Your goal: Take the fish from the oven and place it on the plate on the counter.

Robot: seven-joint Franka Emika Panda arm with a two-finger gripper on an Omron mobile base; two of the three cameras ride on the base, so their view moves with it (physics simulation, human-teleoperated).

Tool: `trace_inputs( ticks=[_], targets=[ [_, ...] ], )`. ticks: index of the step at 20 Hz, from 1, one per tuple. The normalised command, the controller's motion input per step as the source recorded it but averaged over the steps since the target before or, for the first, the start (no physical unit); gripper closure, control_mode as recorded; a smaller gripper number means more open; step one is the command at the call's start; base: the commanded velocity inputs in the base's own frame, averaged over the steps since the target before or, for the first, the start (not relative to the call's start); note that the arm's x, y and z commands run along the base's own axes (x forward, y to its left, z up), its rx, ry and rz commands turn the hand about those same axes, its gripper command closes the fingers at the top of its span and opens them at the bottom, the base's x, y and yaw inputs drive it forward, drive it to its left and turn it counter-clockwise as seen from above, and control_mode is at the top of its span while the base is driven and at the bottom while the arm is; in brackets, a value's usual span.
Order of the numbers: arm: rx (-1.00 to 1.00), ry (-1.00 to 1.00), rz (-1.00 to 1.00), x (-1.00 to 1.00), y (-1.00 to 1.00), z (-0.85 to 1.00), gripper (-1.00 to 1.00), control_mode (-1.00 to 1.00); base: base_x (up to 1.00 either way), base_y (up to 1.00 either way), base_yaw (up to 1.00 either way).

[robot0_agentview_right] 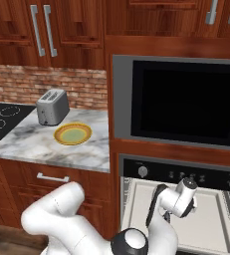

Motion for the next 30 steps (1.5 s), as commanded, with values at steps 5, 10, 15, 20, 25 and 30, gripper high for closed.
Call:
trace_inputs(
  ticks=[5,10,15,20,25,30],
  targets=[
    [0.00,0.00,0.00,0.40,0.00,-0.53,-1.00,-1.00,0.00,0.00,0.00],
    [0.00,0.01,0.00,0.32,0.00,-0.57,-1.00,-1.00,0.00,0.00,0.00],
    [0.00,0.03,0.00,0.30,0.00,-0.54,-1.00,-1.00,0.00,0.00,0.00],
    [0.00,0.07,0.00,0.28,0.00,-0.44,-1.00,-1.00,0.00,0.00,0.00],
    [0.02,0.06,0.01,0.01,0.00,-0.40,-1.00,-1.00,0.00,0.00,0.00],
    [0.09,0.03,0.02,0.00,0.00,-0.38,-1.00,-1.00,0.00,0.00,0.00]
  ],
)
